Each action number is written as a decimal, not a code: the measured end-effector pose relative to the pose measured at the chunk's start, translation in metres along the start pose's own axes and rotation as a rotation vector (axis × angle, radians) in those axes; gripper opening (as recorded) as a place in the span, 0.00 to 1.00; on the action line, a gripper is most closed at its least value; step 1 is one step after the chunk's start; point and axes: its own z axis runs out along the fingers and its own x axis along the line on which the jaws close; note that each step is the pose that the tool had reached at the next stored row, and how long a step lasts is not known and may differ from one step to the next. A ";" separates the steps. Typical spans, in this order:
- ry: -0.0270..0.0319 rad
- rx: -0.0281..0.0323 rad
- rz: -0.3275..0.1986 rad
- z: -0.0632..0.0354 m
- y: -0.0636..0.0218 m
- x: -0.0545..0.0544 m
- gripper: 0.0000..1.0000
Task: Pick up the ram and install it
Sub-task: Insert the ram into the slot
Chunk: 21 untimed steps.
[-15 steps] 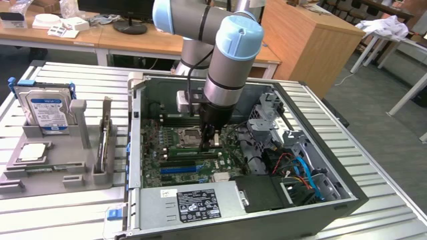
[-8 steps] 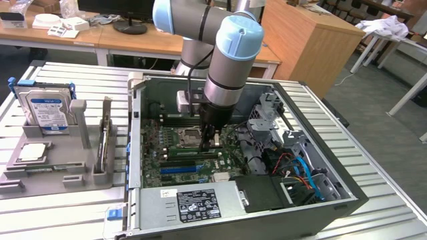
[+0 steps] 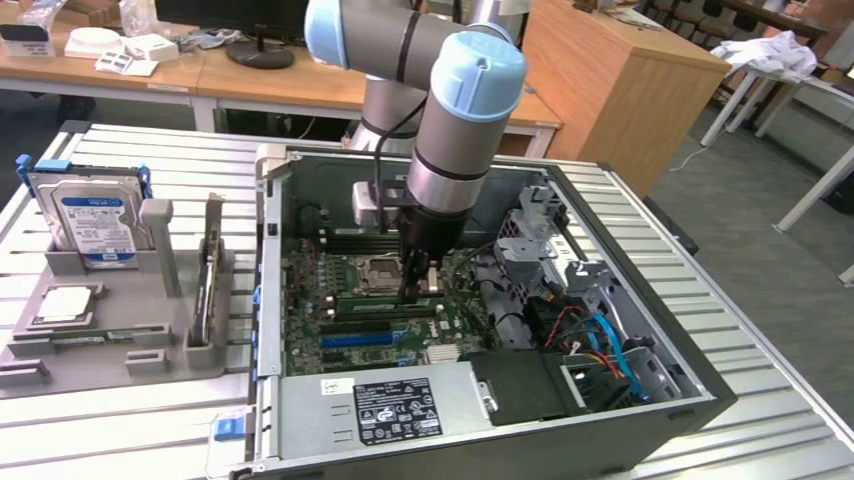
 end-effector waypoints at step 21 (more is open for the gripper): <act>-0.0001 0.0000 0.000 -0.0008 0.0004 0.000 0.25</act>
